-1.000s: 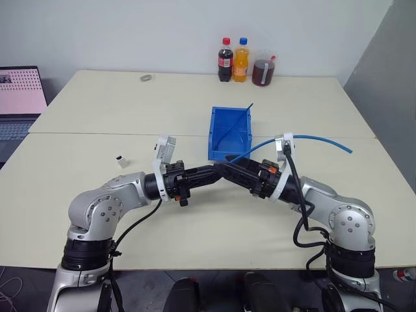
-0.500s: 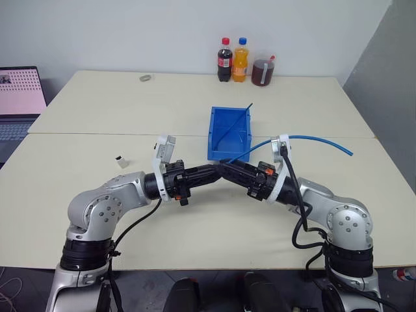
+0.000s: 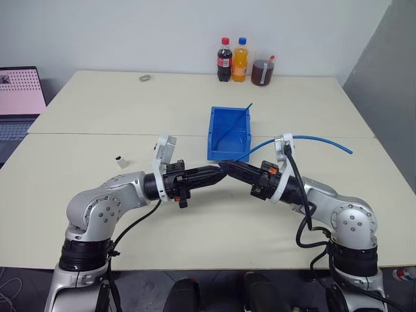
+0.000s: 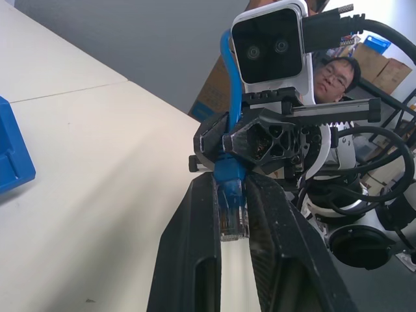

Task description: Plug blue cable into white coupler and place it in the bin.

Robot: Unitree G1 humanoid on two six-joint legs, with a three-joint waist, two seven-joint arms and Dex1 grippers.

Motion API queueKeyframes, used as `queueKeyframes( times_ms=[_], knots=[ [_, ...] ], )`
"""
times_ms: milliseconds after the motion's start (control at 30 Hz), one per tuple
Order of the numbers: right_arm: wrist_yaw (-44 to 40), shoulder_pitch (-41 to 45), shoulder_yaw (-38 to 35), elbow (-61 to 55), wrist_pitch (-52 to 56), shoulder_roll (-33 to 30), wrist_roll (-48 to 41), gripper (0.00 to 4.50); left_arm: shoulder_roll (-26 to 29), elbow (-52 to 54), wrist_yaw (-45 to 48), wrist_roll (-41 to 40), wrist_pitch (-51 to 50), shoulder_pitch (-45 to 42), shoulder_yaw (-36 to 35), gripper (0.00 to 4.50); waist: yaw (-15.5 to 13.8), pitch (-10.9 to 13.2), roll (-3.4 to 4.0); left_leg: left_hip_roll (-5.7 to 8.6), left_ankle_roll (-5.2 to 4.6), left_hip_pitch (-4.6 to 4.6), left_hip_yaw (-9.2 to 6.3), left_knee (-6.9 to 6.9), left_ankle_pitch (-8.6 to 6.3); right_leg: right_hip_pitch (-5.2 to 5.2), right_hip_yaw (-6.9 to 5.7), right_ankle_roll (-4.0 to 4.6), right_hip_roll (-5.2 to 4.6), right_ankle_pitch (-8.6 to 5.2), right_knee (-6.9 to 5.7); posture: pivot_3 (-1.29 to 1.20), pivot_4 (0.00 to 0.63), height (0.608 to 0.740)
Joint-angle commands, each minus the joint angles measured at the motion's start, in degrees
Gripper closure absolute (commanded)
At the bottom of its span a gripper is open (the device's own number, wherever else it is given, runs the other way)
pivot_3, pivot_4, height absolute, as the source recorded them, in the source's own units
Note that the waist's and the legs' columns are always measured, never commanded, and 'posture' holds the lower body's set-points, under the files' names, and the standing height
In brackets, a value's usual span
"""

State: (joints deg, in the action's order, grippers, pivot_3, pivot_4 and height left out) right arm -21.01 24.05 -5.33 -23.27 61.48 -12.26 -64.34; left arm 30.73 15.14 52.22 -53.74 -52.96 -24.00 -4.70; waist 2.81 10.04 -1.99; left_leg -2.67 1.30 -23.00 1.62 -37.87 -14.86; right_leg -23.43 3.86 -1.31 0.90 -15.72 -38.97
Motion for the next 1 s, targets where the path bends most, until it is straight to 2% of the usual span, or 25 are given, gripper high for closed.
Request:
queueKeyframes(
  times_ms=[33, 100, 133, 400, 633, 667, 800, 1000],
  knots=[
    [-1.29, 1.34, 0.84, -1.06, -0.33, -0.35, -2.64, 4.44, 0.23, -0.33, 0.01, 1.84, 2.80, -2.09, -0.13, 4.22, 0.00, 0.00, 0.00, 0.00, 0.00, 0.00, 0.00, 0.00, 0.00, 0.00, 0.00, 0.00, 0.00, 0.00, 0.00, 0.00, 0.150, 0.740],
    [-1.43, 1.34, 1.01, -1.05, -0.34, -0.49, -2.63, 4.44, 0.66, -0.87, 0.52, 2.65, 3.01, -2.30, 0.46, 3.52, 0.00, 0.00, 0.00, 0.01, 0.00, -0.01, 0.00, 0.00, 0.00, 0.00, 0.00, 0.00, 0.00, 0.00, 0.00, 0.00, 0.150, 0.740],
    [-1.55, 1.31, 1.19, -1.09, -0.40, -0.63, -2.46, 4.44, 1.03, -0.89, 1.25, 2.97, 3.06, -2.26, 0.85, 3.42, 0.00, 0.00, 0.00, 0.01, 0.00, 0.00, 0.01, 0.00, 0.00, 0.00, 0.00, 0.00, 0.00, 0.00, 0.00, 0.00, 0.150, 0.740],
    [-1.71, 1.12, 1.41, -0.37, -3.79, -0.74, 0.23, 4.44, 7.58, 3.66, 7.34, 5.99, 4.51, 3.54, 3.15, 1.55, 0.46, 0.02, 0.03, -0.02, 0.00, -0.03, 0.07, 0.07, 0.00, -0.10, 0.07, 0.01, 0.01, -0.01, 0.02, 0.00, 0.150, 0.740],
    [-2.17, 1.38, 1.92, 0.66, -5.38, -1.14, 1.01, 4.44, 10.42, 4.74, 7.35, 8.36, 7.43, 8.97, 1.38, 0.14, 0.44, 0.06, 0.07, -0.03, 0.01, -0.04, 0.07, 0.08, -0.01, -0.13, 0.07, 0.03, -0.01, -0.02, 0.02, 0.00, 0.150, 0.740],
    [-2.24, 1.43, 1.96, 0.74, -5.47, -1.16, 1.09, 4.44, 10.25, 4.67, 6.56, 8.34, 7.56, 9.36, 0.83, 0.00, 0.43, 0.06, 0.07, -0.03, 0.01, -0.04, 0.08, 0.08, -0.01, -0.13, 0.07, 0.03, -0.01, -0.02, 0.02, 0.00, 0.150, 0.740],
    [-2.78, 1.55, 2.15, 1.02, -5.99, -1.64, 2.00, 4.44, 9.35, 4.63, 1.98, 10.05, 9.87, 13.86, -2.66, 0.00, 0.43, 0.06, 0.07, -0.04, 0.00, -0.05, 0.08, 0.08, -0.01, -0.14, 0.09, 0.03, -0.04, -0.02, 0.03, 0.00, 0.150, 0.740],
    [-5.05, 1.14, 4.32, 1.48, -7.35, -3.23, 5.55, 4.44, 4.16, 6.24, -13.18, 23.32, 18.39, 23.41, -2.47, 0.00, 0.43, 0.07, 0.07, -0.08, 0.01, -0.04, 0.11, 0.11, -0.01, -0.17, 0.13, 0.04, -0.20, -0.02, 0.03, 0.00, 0.150, 0.740]
  ],
)
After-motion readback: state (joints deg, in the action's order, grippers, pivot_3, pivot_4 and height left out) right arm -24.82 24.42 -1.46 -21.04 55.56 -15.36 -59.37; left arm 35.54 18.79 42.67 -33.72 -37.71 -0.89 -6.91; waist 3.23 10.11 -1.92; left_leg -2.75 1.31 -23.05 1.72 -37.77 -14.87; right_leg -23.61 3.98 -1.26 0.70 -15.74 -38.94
